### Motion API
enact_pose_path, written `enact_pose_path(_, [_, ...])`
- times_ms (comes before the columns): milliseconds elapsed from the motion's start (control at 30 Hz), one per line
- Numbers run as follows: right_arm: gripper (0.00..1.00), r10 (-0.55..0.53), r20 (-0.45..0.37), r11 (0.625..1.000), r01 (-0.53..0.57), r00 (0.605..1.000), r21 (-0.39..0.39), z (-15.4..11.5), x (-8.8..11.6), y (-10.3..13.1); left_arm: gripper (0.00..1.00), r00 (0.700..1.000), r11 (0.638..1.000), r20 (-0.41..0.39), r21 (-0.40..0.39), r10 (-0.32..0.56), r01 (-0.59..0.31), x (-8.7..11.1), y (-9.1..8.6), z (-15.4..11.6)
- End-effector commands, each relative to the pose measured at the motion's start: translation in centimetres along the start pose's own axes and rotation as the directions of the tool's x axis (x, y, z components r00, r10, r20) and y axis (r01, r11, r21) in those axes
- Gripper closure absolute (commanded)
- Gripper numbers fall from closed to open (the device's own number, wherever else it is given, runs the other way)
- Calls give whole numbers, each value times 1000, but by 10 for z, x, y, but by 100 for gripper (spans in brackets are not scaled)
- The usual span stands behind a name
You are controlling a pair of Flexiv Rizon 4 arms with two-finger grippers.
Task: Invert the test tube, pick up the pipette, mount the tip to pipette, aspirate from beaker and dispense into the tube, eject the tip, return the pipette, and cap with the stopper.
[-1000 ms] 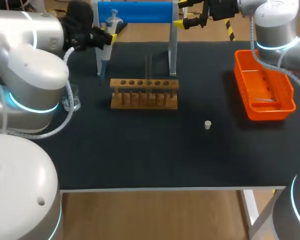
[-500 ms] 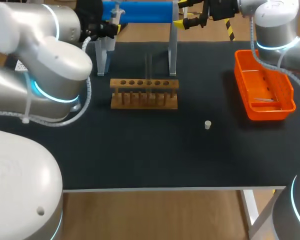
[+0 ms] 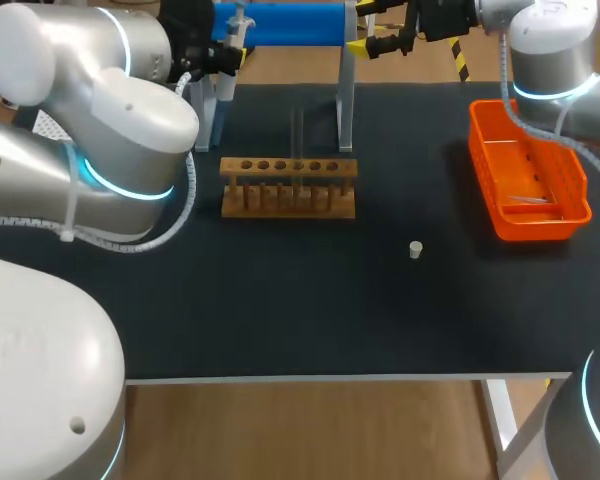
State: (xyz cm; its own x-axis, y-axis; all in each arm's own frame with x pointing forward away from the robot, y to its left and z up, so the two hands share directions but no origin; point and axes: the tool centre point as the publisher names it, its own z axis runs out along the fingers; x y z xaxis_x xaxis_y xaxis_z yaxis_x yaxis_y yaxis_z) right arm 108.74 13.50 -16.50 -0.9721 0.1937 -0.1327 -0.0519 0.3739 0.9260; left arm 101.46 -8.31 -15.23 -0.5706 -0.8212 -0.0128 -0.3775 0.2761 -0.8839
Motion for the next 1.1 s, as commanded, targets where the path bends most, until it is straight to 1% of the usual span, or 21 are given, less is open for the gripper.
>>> enact_pose_path(33, [0, 0, -4, 1000, 0, 1000, 3, -1, -1, 0, 100, 1000, 1000, 0, 2, 0, 0, 0, 0, -1])
enact_pose_path(133, [0, 0, -4, 1000, 0, 1000, 3, -1, -1, 0, 100, 1000, 1000, 0, 2, 0, 0, 0, 0, -1])
enact_pose_path(233, [0, 0, -4, 1000, 0, 1000, 3, -1, -1, 0, 100, 999, 1000, 53, -26, -6, 8, -9, 1, 5])
enact_pose_path(267, [0, 0, -4, 1000, 0, 1000, 3, -1, -1, 0, 100, 996, 999, 84, -37, -5, 8, -12, 2, 7])
enact_pose_path(333, [0, 0, -4, 1000, 0, 1000, 3, -1, -1, 0, 100, 992, 999, 116, -24, -38, 41, -19, 2, 9])
enact_pose_path(400, [0, 0, -4, 1000, 0, 1000, 3, -1, -1, 0, 100, 987, 998, 154, -42, -34, 40, -23, 3, 13])
enact_pose_path(467, [0, 0, -4, 1000, 0, 1000, 3, -1, -1, 0, 100, 983, 998, 177, -30, -49, 55, -28, 3, 17])
enact_pose_path(533, [0, 0, -4, 1000, 0, 1000, 3, -1, -1, 0, 100, 978, 997, 199, -34, -55, 63, -32, 4, 21])
enact_pose_path(733, [0, 0, -4, 1000, 0, 1000, 3, -1, -1, 0, 100, 966, 995, 240, -19, -92, 99, -44, 6, 31])
enact_pose_path(833, [0, 0, -4, 1000, 0, 1000, 3, -1, -1, 0, 100, 964, 995, 250, -16, -95, 102, -51, 4, 35])
enact_pose_path(933, [0, 0, -4, 1000, 0, 1000, 3, -1, -1, 0, 100, 957, 995, 276, -26, -88, 99, -57, 2, 39])
enact_pose_path(1100, [0, 0, -4, 1000, 0, 1000, 3, -1, -1, 0, 100, 947, 993, 303, -21, -108, 119, -65, 0, 46])
